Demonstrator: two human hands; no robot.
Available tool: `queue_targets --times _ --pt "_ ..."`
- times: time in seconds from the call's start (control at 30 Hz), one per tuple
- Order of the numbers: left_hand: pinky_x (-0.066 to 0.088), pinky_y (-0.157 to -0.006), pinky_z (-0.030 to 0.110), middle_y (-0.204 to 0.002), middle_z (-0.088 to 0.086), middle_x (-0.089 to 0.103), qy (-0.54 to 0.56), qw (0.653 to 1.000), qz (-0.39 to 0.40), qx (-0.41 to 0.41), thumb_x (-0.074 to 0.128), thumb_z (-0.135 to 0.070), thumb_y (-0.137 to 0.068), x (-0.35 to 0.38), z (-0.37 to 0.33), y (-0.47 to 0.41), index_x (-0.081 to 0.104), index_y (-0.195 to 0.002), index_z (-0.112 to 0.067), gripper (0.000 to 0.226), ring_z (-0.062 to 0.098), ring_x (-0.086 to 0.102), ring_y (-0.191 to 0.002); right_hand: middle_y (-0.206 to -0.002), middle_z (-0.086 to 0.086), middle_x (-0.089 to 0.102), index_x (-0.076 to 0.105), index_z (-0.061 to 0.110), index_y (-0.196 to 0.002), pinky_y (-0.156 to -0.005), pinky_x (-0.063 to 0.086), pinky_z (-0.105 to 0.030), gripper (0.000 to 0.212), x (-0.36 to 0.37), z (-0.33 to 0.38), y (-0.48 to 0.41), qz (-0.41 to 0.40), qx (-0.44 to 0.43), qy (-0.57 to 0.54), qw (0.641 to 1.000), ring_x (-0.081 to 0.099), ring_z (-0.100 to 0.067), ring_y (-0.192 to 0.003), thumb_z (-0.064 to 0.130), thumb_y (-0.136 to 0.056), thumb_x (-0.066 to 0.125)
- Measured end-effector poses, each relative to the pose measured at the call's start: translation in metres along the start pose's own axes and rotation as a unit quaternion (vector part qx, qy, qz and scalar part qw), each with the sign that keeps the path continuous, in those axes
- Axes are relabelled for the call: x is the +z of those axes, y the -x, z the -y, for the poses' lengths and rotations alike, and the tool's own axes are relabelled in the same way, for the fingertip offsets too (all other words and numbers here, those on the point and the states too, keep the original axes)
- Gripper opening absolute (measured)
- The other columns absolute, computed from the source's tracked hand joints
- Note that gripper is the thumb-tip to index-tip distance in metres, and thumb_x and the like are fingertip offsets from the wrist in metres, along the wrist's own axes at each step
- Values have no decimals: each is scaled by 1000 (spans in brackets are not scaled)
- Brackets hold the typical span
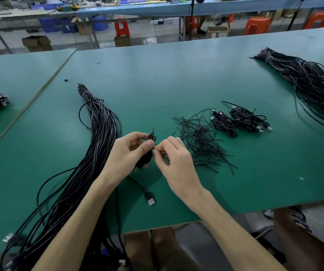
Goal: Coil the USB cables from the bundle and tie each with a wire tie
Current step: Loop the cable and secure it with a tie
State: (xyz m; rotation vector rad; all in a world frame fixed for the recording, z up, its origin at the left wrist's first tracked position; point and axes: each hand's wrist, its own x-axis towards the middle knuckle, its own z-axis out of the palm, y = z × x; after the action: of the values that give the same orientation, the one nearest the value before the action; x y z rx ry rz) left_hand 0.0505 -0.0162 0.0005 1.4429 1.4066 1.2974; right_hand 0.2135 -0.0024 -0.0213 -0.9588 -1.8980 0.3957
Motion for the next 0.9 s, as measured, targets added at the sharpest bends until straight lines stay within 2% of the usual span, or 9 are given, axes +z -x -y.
queue_targets --times 0.17,0.23,0.33,0.47,0.57,0.7,0.8,0.83,0.9 --pt "57 -75 44 -86 16 75 30 1000 2 7 70 -20 -89 -2 0 -1 71 -114 1 33 23 71 -67 -83 11 60 71 14 -86 -74 41 -16 10 -4 -1 -1 20 92 -118 988 55 -8 -79 16 -95 73" --pt "56 -74 42 -80 10 74 22 999 22 2 64 -13 -96 -2 1 -2 72 -115 0 24 20 70 -65 -84 10 66 72 19 -84 -72 43 -17 10 -7 -2 -3 19 135 -168 976 60 -10 -81 18 -94 75" --pt "49 -66 23 -65 0 66 -22 999 41 13 53 -3 -104 1 4 0 73 -107 -4 20 14 60 -59 -91 9 71 72 25 -89 -76 47 -18 9 -6 -2 -4 47 151 -183 970 63 -7 -86 19 -96 72" --pt "48 -65 22 -67 1 63 -1 999 40 4 47 -3 -107 4 4 1 71 -102 -7 25 17 58 -59 -92 10 69 69 27 -90 -78 42 -9 12 -3 0 -2 46 144 -169 974 62 -3 -86 19 -99 68" --pt "53 -68 28 -75 10 66 60 997 44 -5 50 -5 -105 3 4 -1 72 -109 -3 22 21 61 -63 -90 8 69 66 27 -90 -77 43 -10 12 -3 0 -3 42 149 -167 974 62 -4 -85 20 -99 68" --pt "58 -74 33 -96 23 73 141 986 72 -43 61 -21 -98 0 4 0 74 -117 -7 27 27 67 -81 -83 7 71 66 23 -90 -75 43 -8 11 -5 -3 -4 34 173 -180 968 64 1 -81 17 -99 68" --pt "60 -85 44 -107 16 74 96 993 66 -31 70 -24 -93 1 5 0 74 -122 -12 32 28 71 -93 -90 4 72 69 17 -95 -75 44 -8 6 -5 -4 -4 31 184 -179 966 65 -2 -85 19 -100 67" --pt "58 -86 43 -109 14 73 59 997 50 -13 73 -25 -89 2 5 0 75 -121 -15 34 28 71 -97 -94 3 71 69 16 -96 -75 44 -9 7 -5 -4 -4 21 182 -174 967 64 -4 -86 21 -100 67" --pt "55 -86 32 -106 12 69 -2 999 30 33 75 -27 -85 3 5 0 78 -116 -20 32 29 67 -101 -99 4 71 68 17 -96 -76 42 -9 7 -6 -4 -4 6 177 -170 969 63 -5 -89 22 -100 67"
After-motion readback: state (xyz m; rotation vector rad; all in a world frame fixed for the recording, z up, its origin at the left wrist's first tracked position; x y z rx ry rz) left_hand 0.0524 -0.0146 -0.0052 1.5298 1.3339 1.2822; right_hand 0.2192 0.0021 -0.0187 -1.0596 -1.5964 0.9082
